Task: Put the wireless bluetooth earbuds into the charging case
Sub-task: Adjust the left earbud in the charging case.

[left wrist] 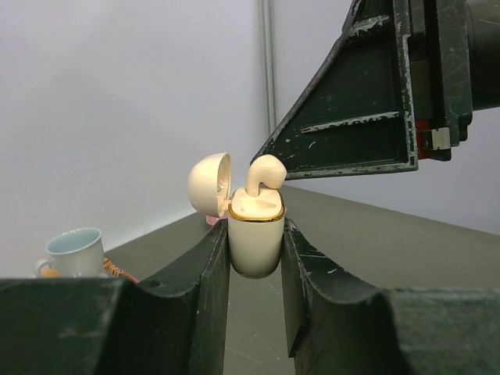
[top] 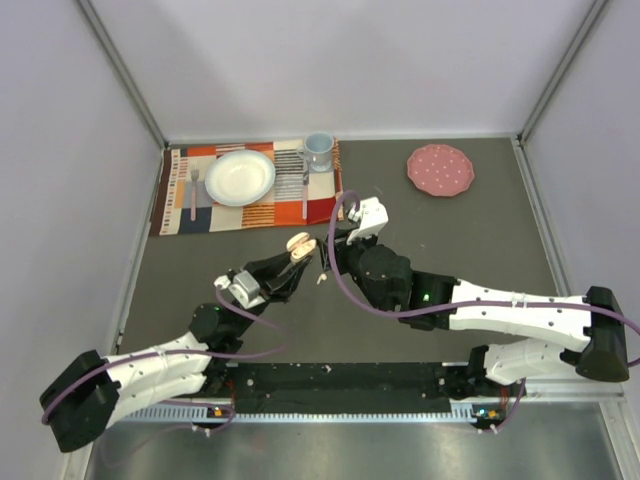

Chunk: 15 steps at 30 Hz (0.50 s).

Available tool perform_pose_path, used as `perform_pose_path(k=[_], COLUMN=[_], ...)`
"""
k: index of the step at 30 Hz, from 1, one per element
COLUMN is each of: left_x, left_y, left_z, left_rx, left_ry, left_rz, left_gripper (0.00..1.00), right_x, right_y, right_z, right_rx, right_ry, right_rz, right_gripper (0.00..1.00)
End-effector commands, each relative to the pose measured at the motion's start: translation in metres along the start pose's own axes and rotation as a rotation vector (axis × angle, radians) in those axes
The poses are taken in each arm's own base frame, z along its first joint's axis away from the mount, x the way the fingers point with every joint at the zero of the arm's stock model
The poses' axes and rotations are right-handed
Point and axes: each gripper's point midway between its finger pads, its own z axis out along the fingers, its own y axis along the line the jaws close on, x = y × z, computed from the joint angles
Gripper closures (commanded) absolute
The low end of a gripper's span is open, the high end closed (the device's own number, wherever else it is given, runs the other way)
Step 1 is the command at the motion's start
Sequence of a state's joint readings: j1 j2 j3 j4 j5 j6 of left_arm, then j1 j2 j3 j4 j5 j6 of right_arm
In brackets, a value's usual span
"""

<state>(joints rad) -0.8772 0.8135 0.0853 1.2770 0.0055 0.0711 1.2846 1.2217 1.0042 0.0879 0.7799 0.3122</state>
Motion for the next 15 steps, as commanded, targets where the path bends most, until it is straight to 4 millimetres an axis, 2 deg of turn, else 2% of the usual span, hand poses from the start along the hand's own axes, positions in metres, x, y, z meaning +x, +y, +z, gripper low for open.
perform_pose_path(k=[1,8,15], left_x=[-0.018,-0.012,-0.007], left_y=[0.005,0.005,0.003], left_z=[0.011,0.013,0.014], left_rx=[-0.026,-0.024,-0.009], left_ry=[-0.048,-0.023,0.000], left_rz=[0.003,0.015,0.034], left_gripper=[1.00,1.00,1.00], right_x=[-0.024,-0.024,-0.027], right_y=[0.014,0.021,0.015], right_z=[-0.006,-0.004,-0.003], right_rx=[-0.059,-0.079,-0.044], right_ry=[-0.037,-0.033,-0.051], right_rz=[0.081,0.093,0.065], right_gripper=[0.51,0.52,0.52])
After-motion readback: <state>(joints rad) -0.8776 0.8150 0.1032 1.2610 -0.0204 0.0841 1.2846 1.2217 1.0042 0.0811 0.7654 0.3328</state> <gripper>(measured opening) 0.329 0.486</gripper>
